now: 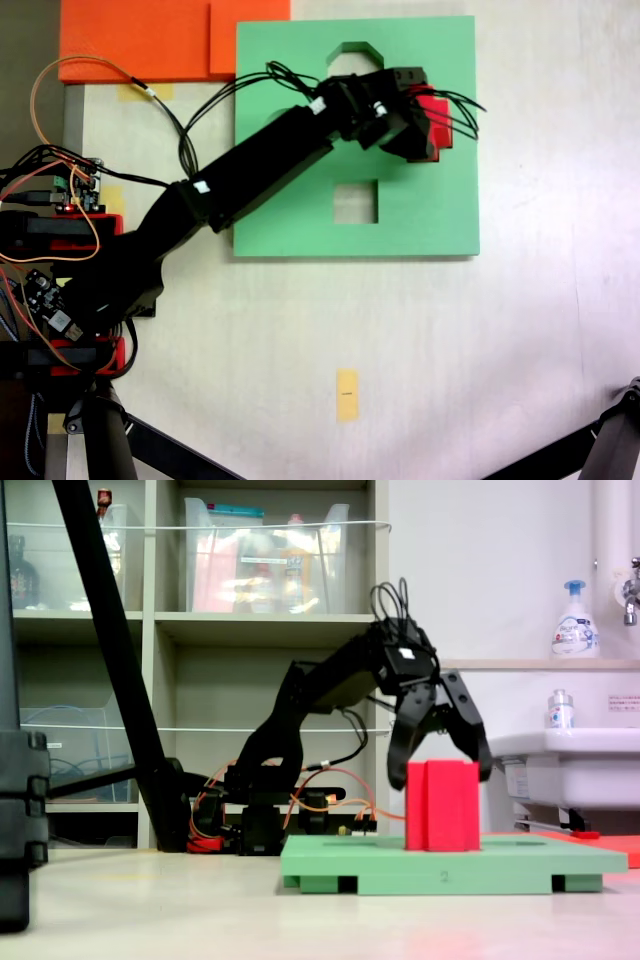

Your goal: Put the cross columnar block into the corresponding hole

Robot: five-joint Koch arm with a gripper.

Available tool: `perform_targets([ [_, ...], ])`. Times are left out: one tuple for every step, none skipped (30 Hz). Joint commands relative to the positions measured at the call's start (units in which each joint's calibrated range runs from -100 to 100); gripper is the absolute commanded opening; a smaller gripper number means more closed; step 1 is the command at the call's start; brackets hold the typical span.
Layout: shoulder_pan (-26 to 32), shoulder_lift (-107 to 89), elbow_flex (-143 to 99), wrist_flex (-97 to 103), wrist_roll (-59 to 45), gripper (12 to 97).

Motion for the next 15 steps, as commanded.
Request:
perform_targets([
  [-0.3, -0.6, 4.8, 5.5, -0.3, 36.6],
  [-0.3, 0.1, 4.8, 5.5, -0.3, 36.6],
  [-0.3, 0.6, 4.8, 5.5, -0.3, 36.6],
  [-0.3, 1.2, 4.8, 5.5, -0.3, 36.6],
  [-0.2, 1.7, 4.8, 5.6, -0.3, 36.7],
  [-0.2, 2.6, 4.8, 5.5, -0.3, 36.6],
  [-0.2, 3.4, 4.8, 5.6, -0.3, 36.7],
  [-0.2, 4.3, 4.8, 5.6, -0.3, 36.6],
  [-0.1, 5.5, 4.8, 5.6, -0.3, 36.6],
  [-0.1, 6.4, 4.8, 5.6, -0.3, 36.6],
  [-0.1, 7.1, 4.8, 5.6, -0.2, 36.7],
  [-0.1, 7.8, 4.8, 5.6, -0.2, 36.8],
  [-0.1, 8.3, 4.8, 5.6, -0.2, 41.6],
  [-0.1, 8.3, 4.8, 5.6, -0.2, 48.5],
  [0.0, 8.3, 4.8, 5.5, -0.3, 53.9],
])
